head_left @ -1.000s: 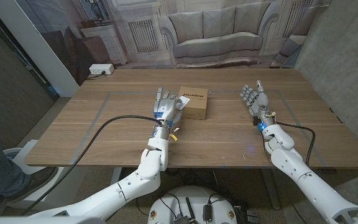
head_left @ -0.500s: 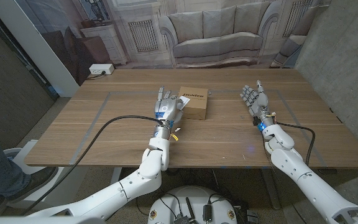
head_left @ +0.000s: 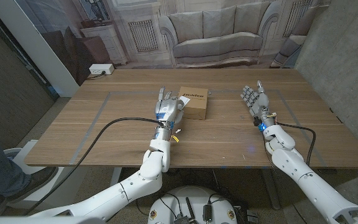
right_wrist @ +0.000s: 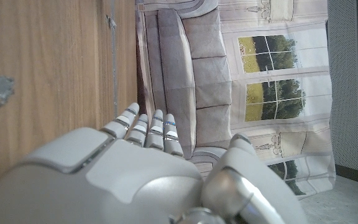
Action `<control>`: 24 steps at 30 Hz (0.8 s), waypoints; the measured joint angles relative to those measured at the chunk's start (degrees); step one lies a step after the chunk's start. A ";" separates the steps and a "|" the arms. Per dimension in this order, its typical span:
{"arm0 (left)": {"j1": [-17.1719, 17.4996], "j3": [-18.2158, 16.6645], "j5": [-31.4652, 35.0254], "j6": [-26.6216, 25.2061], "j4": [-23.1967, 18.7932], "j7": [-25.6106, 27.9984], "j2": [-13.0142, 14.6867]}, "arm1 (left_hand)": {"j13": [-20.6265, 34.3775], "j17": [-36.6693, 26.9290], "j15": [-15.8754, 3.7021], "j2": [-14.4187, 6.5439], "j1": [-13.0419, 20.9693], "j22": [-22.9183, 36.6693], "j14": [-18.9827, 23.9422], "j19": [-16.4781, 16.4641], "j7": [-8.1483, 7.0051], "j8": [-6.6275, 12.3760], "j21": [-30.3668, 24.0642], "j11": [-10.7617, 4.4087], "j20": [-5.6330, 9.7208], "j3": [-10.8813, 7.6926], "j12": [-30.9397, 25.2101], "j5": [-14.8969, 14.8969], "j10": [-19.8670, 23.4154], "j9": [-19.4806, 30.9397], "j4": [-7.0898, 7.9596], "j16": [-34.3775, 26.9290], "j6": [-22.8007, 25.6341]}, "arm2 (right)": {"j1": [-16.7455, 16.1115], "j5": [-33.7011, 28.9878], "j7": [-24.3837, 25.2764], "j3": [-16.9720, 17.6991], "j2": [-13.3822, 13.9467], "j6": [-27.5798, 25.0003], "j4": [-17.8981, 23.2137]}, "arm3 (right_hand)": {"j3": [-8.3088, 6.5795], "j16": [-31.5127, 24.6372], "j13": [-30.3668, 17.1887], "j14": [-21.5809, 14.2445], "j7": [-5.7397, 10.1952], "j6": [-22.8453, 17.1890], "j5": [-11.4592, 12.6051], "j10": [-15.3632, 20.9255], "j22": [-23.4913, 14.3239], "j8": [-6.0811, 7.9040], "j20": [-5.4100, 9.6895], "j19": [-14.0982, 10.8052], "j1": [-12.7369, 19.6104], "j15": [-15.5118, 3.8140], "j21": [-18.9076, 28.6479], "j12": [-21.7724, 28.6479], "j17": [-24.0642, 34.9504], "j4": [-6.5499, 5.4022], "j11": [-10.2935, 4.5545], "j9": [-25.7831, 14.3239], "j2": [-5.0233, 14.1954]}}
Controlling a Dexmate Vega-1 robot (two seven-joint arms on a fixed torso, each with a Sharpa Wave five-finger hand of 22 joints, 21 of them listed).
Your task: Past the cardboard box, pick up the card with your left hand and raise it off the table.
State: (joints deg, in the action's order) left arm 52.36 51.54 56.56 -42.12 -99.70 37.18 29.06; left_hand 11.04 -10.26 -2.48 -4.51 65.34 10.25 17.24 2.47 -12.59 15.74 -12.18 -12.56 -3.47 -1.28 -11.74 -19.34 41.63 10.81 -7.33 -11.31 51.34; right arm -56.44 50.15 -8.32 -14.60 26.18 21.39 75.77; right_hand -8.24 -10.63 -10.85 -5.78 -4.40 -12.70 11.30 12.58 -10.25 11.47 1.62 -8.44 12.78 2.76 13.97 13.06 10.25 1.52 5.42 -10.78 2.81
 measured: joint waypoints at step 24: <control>-0.29 -0.08 -1.54 0.30 1.52 2.42 -0.66 | 0.00 0.00 -0.01 -0.01 0.91 0.00 2.04 -1.11 0.11 0.45 0.00 0.09 -0.31 0.00 0.00 0.73 2.55 -0.01 0.00 -0.44 2.56 | 0.83 0.06 -0.25 0.00 -0.09 -0.47 -1.01 | 0.24 0.00 0.00 0.00 0.00 0.00 0.00 -0.01 0.00 0.00 -0.01 0.01 0.00 0.00 -0.26 0.00 0.00 0.24 0.00 0.00 0.00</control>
State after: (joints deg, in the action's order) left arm 52.07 51.46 55.02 -41.82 -98.19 39.60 28.40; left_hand 11.04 -10.26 -2.49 -4.52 66.24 10.25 19.28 1.35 -12.49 16.19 -12.18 -12.48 -3.78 -1.28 -11.75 -18.61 44.18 10.80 -7.33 -11.75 53.90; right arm -55.61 50.21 -8.57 -14.60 26.09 20.93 74.76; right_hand -8.00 -10.63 -10.85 -5.78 -4.40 -12.70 11.30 12.57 -10.26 11.47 1.62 -8.44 12.78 2.76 13.71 13.06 10.25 1.76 5.42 -10.78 2.81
